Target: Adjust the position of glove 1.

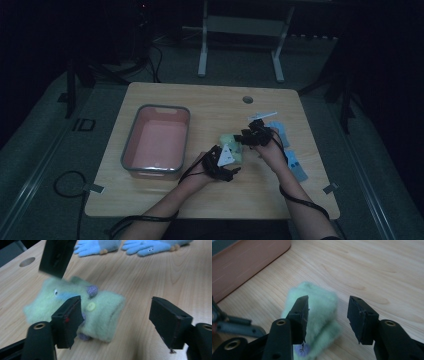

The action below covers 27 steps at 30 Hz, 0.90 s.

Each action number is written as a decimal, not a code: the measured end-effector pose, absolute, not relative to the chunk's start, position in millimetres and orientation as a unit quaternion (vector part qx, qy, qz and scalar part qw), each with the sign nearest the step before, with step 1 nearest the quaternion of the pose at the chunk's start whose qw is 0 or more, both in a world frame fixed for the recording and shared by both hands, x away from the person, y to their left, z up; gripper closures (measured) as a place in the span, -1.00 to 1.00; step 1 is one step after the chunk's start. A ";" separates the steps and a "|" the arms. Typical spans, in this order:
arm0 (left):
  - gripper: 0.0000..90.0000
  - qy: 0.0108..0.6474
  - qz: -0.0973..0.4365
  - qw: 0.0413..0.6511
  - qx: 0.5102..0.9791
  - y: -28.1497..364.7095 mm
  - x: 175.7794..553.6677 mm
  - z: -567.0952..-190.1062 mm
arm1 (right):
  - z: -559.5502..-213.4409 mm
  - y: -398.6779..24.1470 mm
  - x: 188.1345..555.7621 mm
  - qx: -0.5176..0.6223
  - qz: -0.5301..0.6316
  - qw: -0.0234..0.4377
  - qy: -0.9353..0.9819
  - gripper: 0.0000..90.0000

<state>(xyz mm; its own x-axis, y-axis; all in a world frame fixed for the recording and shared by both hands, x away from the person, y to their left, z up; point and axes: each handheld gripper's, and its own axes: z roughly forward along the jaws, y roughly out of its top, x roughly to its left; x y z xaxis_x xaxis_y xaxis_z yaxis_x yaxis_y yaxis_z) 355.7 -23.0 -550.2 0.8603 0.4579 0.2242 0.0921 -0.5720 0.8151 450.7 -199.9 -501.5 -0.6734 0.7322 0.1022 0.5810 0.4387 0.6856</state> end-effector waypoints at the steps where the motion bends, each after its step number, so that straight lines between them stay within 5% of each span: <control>1: -0.30 0.161 0.213 0.429 0.863 -25.8 358.0 -552.0 | -504.0 -198.5 453.7 0.394 0.356 0.102 0.842 0.07; 12: 0.03 0.137 0.232 0.373 0.888 -34.8 371.9 -565.3 | -535.7 -188.6 472.1 0.413 0.329 0.042 0.848 -0.11; 20: 0.54 0.133 0.253 0.352 0.891 -38.7 372.4 -560.6 | -537.3 -192.4 473.1 0.429 0.336 -0.005 0.839 0.50; 27: 0.63 0.132 0.255 0.335 0.897 -41.9 371.4 -552.7 | -532.9 -196.7 471.7 0.440 0.349 -0.014 0.827 0.64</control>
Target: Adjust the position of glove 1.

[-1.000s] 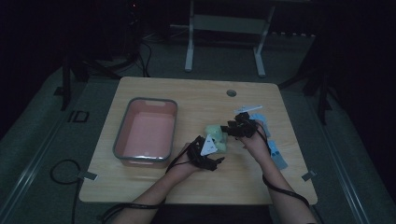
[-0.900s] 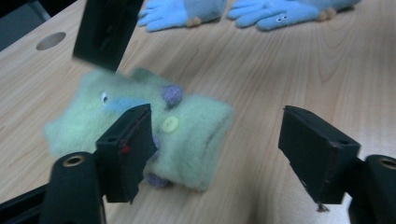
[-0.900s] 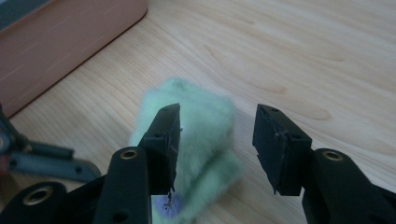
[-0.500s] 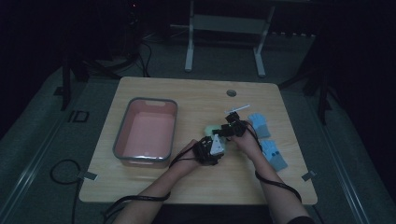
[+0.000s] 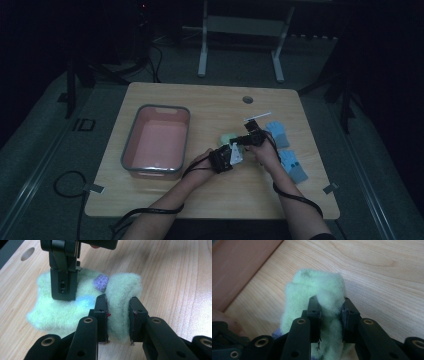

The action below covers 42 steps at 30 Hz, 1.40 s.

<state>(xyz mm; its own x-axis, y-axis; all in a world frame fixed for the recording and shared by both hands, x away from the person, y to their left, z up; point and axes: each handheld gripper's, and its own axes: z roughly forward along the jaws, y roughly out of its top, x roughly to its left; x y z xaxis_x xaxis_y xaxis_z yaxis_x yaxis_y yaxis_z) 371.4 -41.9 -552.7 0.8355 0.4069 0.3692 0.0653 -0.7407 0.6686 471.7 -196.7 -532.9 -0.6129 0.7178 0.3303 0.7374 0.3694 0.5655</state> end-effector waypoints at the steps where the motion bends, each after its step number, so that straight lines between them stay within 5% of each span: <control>1: 0.64 0.132 0.255 0.335 0.897 -41.9 371.4 -552.7 | -532.9 -196.7 471.7 -0.440 -0.349 0.014 -0.827 0.64; 42: 0.65 0.094 0.301 0.295 0.902 16.0 350.6 -447.0 | -435.5 -153.8 445.1 -0.380 -0.436 -0.010 -0.816 0.68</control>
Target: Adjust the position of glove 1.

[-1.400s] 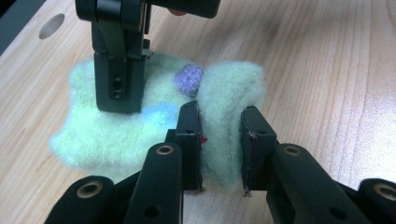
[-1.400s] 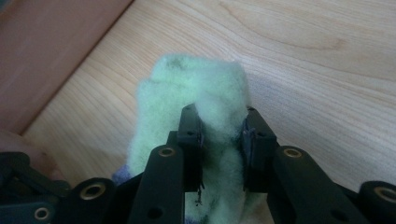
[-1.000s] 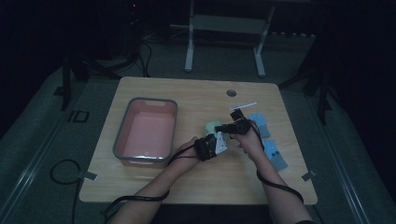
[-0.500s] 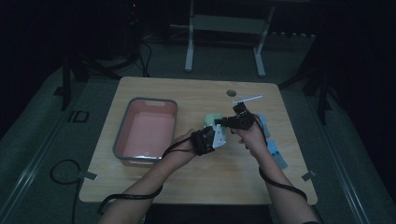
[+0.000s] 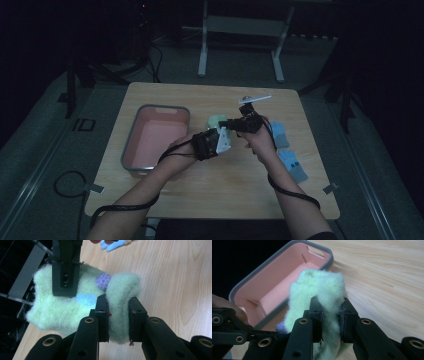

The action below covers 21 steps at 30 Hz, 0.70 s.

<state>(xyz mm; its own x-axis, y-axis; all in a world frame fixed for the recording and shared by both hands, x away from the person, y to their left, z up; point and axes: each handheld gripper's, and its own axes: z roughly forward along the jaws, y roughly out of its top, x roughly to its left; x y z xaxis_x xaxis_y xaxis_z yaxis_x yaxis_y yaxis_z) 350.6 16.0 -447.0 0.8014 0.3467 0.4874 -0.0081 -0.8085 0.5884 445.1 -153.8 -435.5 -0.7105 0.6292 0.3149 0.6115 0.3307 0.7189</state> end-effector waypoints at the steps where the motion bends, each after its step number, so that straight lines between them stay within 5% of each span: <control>1: 0.65 0.094 0.303 0.293 0.902 18.7 350.3 -445.8 | -434.6 -150.7 445.5 0.379 0.437 0.009 0.816 0.68; 21: 0.65 0.098 0.306 0.266 0.909 81.0 341.2 -434.2 | -424.6 -84.4 445.7 0.343 0.442 -0.008 0.829 0.68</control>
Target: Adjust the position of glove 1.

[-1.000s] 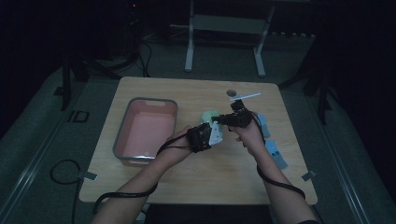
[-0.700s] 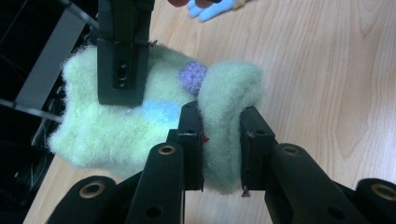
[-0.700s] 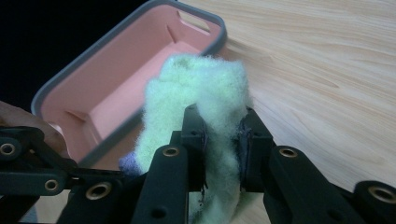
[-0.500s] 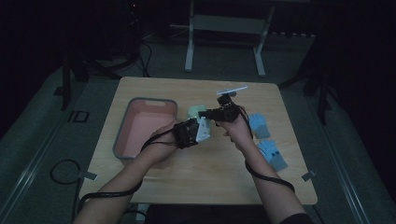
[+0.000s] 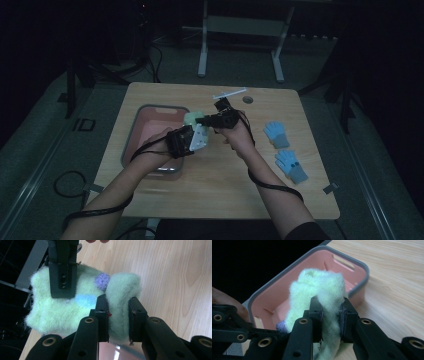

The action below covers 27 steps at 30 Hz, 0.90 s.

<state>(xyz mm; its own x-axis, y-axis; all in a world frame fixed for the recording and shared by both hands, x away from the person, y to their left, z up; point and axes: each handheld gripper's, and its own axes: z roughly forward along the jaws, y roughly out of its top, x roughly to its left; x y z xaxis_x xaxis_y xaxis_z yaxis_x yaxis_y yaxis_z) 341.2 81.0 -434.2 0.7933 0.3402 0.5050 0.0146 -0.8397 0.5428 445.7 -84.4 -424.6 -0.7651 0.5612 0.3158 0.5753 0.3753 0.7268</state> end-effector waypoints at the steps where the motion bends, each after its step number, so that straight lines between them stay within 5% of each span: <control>1: 0.65 0.100 0.304 0.266 0.909 84.5 340.9 -434.2 | -424.6 -80.4 445.6 -0.340 -0.442 0.008 -0.830 0.68; 27: 0.65 0.130 0.282 0.221 0.925 179.8 336.6 -467.5 | -456.6 29.4 445.7 -0.313 -0.424 0.033 -0.849 0.68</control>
<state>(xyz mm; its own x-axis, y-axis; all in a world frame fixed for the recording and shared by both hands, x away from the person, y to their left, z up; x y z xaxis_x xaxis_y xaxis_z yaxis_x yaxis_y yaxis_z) 336.6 179.8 -467.5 0.8076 0.3648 0.4633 0.1152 -0.8682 0.4827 445.7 29.4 -456.6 -0.8020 0.5036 0.3212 0.5595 0.4453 0.6990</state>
